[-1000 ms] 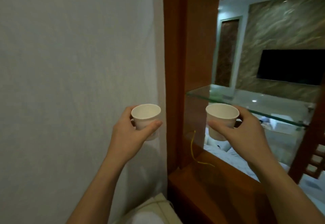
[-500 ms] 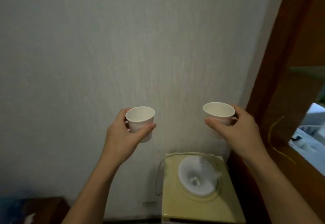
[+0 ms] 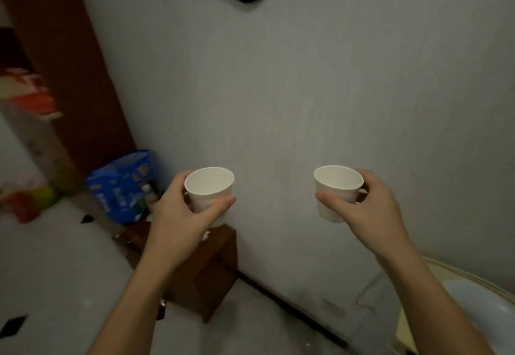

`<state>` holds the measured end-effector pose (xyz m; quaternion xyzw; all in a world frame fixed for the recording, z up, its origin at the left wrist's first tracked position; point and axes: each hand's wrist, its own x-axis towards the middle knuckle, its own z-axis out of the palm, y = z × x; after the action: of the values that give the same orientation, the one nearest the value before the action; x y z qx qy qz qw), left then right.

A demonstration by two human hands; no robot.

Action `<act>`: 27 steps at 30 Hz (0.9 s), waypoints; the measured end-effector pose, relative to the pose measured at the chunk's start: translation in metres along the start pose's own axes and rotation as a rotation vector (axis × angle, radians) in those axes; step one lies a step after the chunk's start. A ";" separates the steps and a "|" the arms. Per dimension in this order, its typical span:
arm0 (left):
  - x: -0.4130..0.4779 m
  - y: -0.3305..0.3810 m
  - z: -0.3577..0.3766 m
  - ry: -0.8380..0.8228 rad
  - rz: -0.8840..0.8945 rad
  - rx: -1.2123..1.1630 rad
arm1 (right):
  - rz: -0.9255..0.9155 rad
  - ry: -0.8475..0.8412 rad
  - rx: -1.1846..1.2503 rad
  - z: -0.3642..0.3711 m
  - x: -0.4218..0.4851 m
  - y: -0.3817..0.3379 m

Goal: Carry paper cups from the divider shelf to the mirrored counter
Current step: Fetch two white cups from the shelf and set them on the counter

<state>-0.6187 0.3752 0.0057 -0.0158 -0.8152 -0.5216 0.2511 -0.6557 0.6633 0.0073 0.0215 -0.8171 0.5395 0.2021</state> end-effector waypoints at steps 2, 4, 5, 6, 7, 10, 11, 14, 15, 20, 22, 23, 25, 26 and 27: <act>-0.002 -0.022 -0.052 0.075 -0.033 0.041 | -0.022 -0.081 0.028 0.053 -0.005 -0.019; -0.006 -0.045 -0.104 0.150 -0.076 0.055 | -0.051 -0.163 0.053 0.108 -0.012 -0.041; -0.008 -0.056 -0.131 0.184 -0.094 0.065 | -0.064 -0.202 0.066 0.136 -0.017 -0.052; -0.011 -0.067 -0.156 0.215 -0.110 0.082 | -0.076 -0.242 0.079 0.163 -0.023 -0.064; -0.014 -0.078 -0.182 0.244 -0.127 0.106 | -0.087 -0.279 0.090 0.190 -0.029 -0.074; -0.024 -0.108 -0.255 0.322 -0.176 0.169 | -0.122 -0.365 0.122 0.265 -0.046 -0.102; -0.029 -0.117 -0.277 0.345 -0.190 0.182 | -0.134 -0.391 0.130 0.289 -0.052 -0.110; -0.040 -0.139 -0.335 0.417 -0.232 0.206 | -0.154 -0.478 0.150 0.353 -0.070 -0.131; -0.044 -0.146 -0.353 0.446 -0.247 0.214 | -0.157 -0.508 0.166 0.374 -0.076 -0.137; -0.059 -0.180 -0.421 0.543 -0.328 0.262 | -0.194 -0.631 0.193 0.458 -0.102 -0.166; -0.061 -0.195 -0.441 0.588 -0.359 0.265 | -0.199 -0.675 0.188 0.488 -0.106 -0.175; -0.060 -0.202 -0.450 0.611 -0.369 0.263 | -0.206 -0.696 0.183 0.503 -0.107 -0.178; -0.055 -0.217 -0.466 0.643 -0.371 0.267 | -0.224 -0.739 0.179 0.533 -0.105 -0.186; -0.051 -0.224 -0.473 0.648 -0.363 0.271 | -0.231 -0.755 0.183 0.549 -0.103 -0.189; -0.045 -0.232 -0.481 0.650 -0.356 0.277 | -0.239 -0.766 0.187 0.565 -0.100 -0.192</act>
<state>-0.4570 -0.1329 -0.0508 0.3256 -0.7461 -0.4198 0.4014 -0.6885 0.0614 -0.0503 0.3338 -0.7725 0.5370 -0.0585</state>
